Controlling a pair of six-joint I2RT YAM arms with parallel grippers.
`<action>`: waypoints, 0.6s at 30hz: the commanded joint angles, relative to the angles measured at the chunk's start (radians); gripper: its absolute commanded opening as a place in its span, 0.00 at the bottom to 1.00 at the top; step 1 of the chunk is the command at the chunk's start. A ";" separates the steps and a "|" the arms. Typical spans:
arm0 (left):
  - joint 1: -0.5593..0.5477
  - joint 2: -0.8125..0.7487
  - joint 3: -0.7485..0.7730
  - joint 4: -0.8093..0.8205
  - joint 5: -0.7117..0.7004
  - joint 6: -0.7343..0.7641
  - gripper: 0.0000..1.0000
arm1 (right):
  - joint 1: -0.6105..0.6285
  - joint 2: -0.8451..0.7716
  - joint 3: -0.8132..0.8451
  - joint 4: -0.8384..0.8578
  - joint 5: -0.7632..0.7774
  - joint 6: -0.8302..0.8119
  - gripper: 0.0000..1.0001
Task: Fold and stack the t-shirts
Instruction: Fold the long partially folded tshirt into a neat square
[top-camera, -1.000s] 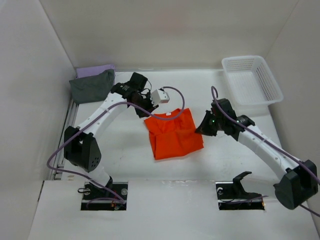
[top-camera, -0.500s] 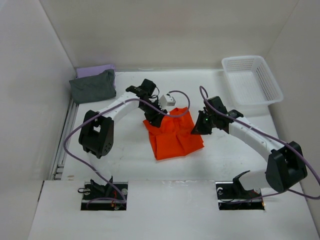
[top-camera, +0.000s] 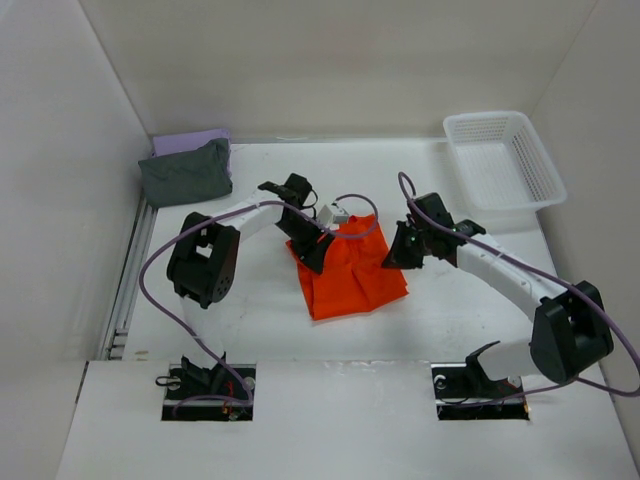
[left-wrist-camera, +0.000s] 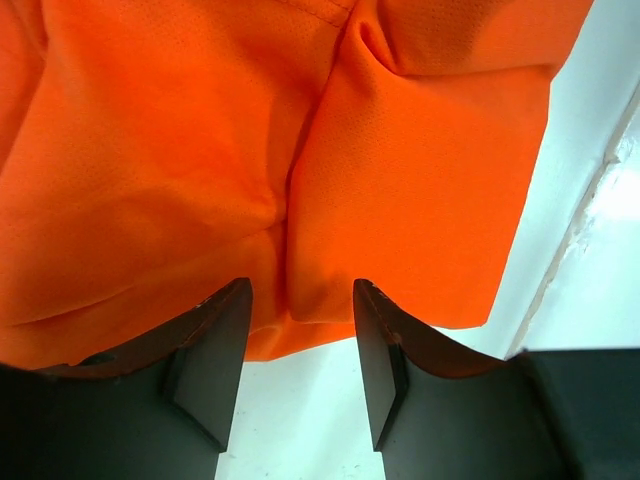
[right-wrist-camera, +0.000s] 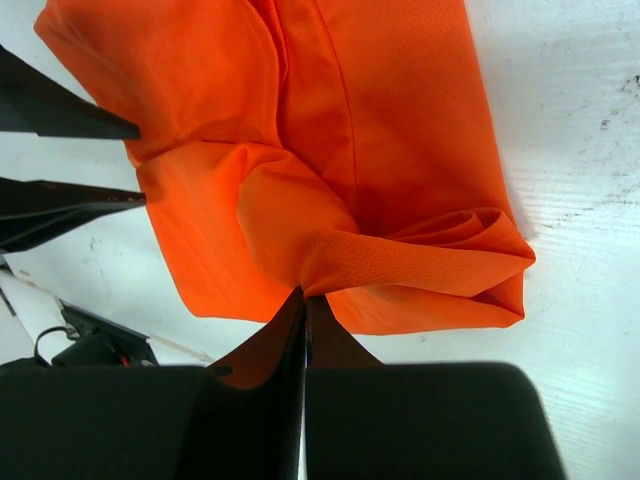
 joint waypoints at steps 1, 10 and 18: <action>-0.011 -0.003 -0.039 -0.007 0.061 0.008 0.44 | 0.000 0.008 -0.022 0.042 0.007 -0.021 0.00; -0.016 0.006 -0.054 0.024 -0.005 -0.001 0.43 | 0.000 -0.009 -0.040 0.050 0.009 -0.018 0.01; -0.054 -0.032 -0.062 0.016 0.031 -0.027 0.08 | 0.000 -0.023 -0.063 0.067 0.009 -0.007 0.01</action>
